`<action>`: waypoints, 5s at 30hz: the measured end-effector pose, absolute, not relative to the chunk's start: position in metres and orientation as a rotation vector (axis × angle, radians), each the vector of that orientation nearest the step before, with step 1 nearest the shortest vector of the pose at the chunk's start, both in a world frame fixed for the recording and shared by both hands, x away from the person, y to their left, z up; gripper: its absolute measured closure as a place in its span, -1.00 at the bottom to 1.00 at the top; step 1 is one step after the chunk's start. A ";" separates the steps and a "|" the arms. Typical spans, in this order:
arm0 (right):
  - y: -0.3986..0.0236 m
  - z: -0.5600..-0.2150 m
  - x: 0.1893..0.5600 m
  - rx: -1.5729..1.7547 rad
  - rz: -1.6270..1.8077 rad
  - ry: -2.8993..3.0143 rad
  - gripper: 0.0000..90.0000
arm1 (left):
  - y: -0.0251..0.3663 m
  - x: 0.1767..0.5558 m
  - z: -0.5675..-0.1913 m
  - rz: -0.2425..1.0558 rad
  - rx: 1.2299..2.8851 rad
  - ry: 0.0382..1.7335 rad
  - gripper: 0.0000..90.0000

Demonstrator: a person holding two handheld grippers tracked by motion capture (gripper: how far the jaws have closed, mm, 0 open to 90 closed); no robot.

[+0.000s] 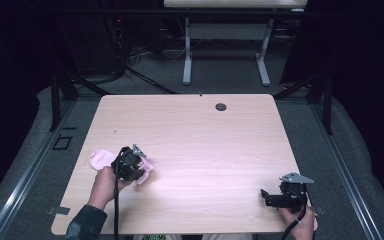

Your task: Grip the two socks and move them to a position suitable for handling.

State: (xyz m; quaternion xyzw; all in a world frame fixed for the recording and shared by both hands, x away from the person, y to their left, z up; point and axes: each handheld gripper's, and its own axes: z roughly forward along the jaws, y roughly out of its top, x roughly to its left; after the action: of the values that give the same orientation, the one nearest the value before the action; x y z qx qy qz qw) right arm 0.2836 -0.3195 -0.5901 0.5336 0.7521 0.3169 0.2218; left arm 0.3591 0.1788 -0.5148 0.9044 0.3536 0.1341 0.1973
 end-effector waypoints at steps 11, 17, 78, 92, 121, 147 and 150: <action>-0.320 -0.590 0.283 1.478 0.873 2.076 -1.00 | 0.120 0.320 -0.485 0.218 2.484 0.711 0.76; -0.320 -0.590 0.283 1.478 0.873 2.076 -1.00 | 0.086 0.306 -0.496 0.130 2.520 0.602 0.75; -0.320 -0.590 0.283 1.481 0.871 2.072 -1.00 | 0.279 0.429 -0.537 0.149 2.403 1.482 -0.82; -0.319 -0.590 0.283 1.482 0.870 2.068 -1.00 | 0.279 0.421 -0.550 0.222 2.442 1.487 0.11; -0.320 -0.590 0.283 1.487 0.867 2.065 -1.00 | 0.216 0.379 -0.466 0.360 2.316 1.143 0.91; -0.319 -0.590 0.283 1.487 0.869 2.060 -1.00 | 0.055 0.399 -0.490 0.040 2.387 0.849 0.90; -0.319 -0.590 0.283 1.486 0.870 2.058 -0.99 | 0.040 0.406 -0.509 -0.040 2.392 0.860 0.89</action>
State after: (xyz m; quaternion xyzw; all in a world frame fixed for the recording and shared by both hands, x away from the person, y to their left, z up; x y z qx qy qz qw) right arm 0.2831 -0.3194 -0.5901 0.5394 0.7469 0.3157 0.2270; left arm 0.4056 0.0395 -0.5089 0.8990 0.3232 -0.0150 0.2950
